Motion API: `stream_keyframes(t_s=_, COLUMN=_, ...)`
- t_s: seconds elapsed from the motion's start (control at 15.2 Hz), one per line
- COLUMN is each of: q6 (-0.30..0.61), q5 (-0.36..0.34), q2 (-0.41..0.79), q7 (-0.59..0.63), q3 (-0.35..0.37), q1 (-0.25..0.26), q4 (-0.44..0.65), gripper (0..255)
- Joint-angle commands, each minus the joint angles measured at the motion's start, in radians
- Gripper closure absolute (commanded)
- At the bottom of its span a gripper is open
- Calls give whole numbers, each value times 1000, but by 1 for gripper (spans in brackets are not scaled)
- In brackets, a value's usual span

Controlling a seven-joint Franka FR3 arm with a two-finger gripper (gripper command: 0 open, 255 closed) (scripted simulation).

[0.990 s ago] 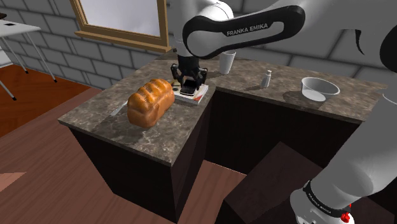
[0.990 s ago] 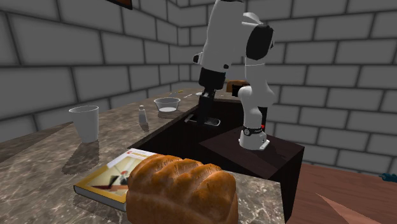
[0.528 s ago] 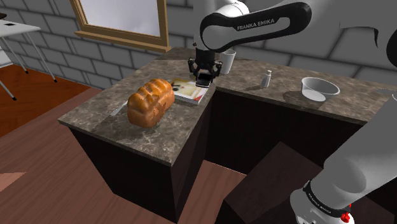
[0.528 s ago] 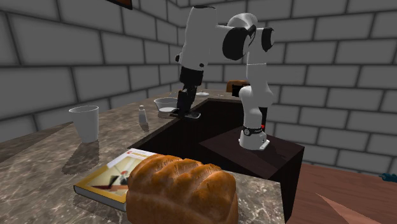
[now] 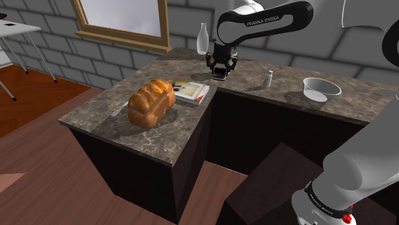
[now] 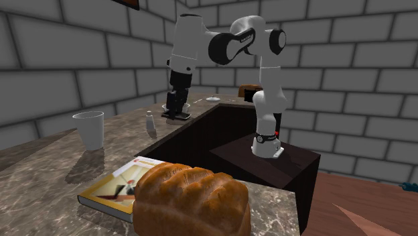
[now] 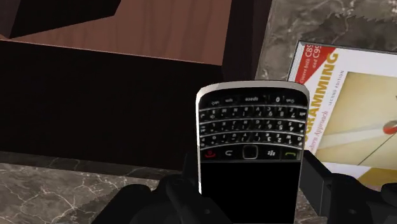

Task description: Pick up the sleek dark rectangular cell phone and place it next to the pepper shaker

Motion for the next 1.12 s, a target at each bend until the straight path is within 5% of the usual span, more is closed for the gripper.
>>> stream_keyframes(t_s=0.0, q6=13, q5=7, q2=0, q7=-52, q3=-23, q1=-27, q4=-3, gripper=255)
stream_keyframes(t_s=1.06, q6=11, q5=4, q2=193, q7=-377, q3=-162, q1=-195, q4=234, gripper=255)
